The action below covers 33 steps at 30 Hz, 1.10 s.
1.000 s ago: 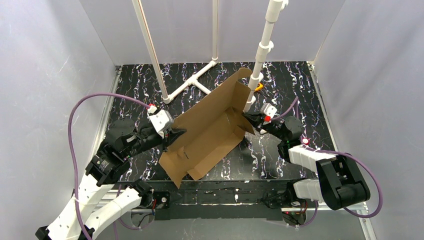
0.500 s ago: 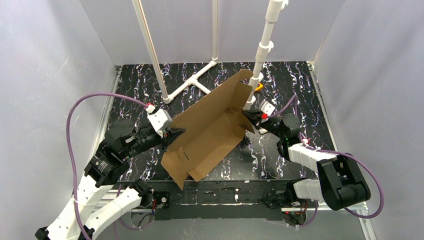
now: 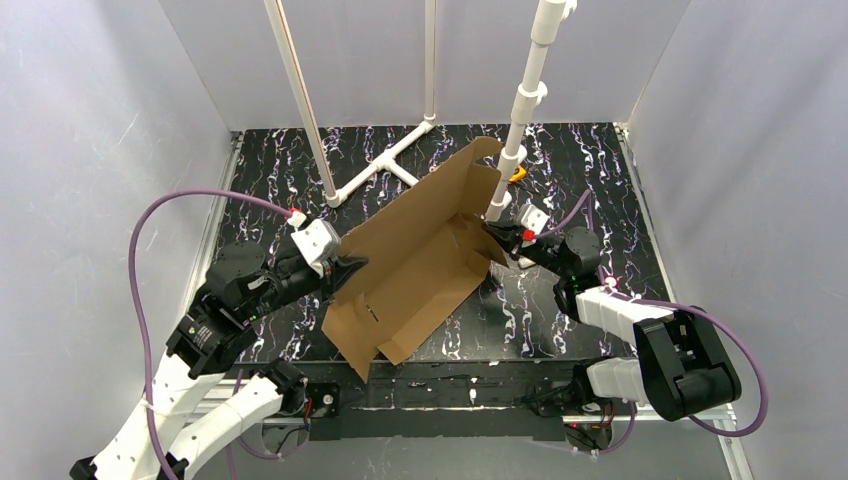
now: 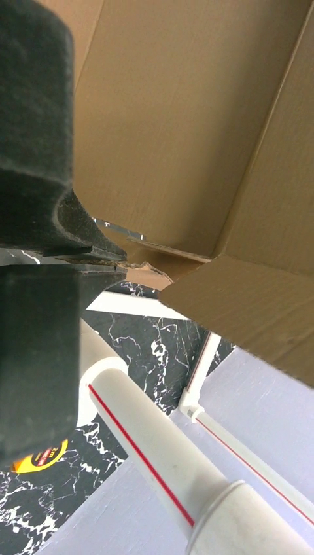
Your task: Fold the paper box
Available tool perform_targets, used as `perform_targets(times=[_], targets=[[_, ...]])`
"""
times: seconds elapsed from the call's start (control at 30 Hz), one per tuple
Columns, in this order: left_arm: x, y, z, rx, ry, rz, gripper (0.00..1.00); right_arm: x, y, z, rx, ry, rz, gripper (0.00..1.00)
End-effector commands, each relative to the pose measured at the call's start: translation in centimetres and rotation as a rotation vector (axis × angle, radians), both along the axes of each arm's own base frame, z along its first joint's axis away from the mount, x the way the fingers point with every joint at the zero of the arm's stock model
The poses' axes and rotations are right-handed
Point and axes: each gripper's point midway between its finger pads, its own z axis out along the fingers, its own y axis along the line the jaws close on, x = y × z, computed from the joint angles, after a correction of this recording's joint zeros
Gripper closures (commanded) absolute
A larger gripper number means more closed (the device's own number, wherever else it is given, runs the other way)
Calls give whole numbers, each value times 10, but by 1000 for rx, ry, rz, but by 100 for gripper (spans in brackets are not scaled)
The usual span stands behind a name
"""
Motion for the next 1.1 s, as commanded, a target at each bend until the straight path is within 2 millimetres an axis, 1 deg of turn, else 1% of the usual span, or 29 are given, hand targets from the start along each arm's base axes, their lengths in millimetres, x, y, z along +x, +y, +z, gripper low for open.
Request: perform_targets(times=[0.0,0.07,0.2,0.3,0.47,0.67,0.8,0.93,1.07], targets=[[0,-5,3,-2,4,-22,100,-20,15,-4,1,47,121,89],[1,-5,4,2,5,-20,100,-25,17,2,13,39,144,89],[2,-6,4,12,14,-21,100,-27,20,8,27,34,156,89],[2,-7,4,13,26,-23,100,-30,22,4,19,52,176,88],[-2,-10,1,29,45,-54,100,-36,26,-8,-25,80,211,82],[-8,-9,-4,71,52,-91,100,-31,25,-15,-48,114,194,76],[-11,-6,-8,99,39,-99,100,-29,24,-13,-46,127,195,73],[-12,-2,-11,122,19,-102,100,-28,22,-9,-54,148,204,68],[-14,-1,-14,144,14,-117,100,-32,21,-10,-77,173,242,66]])
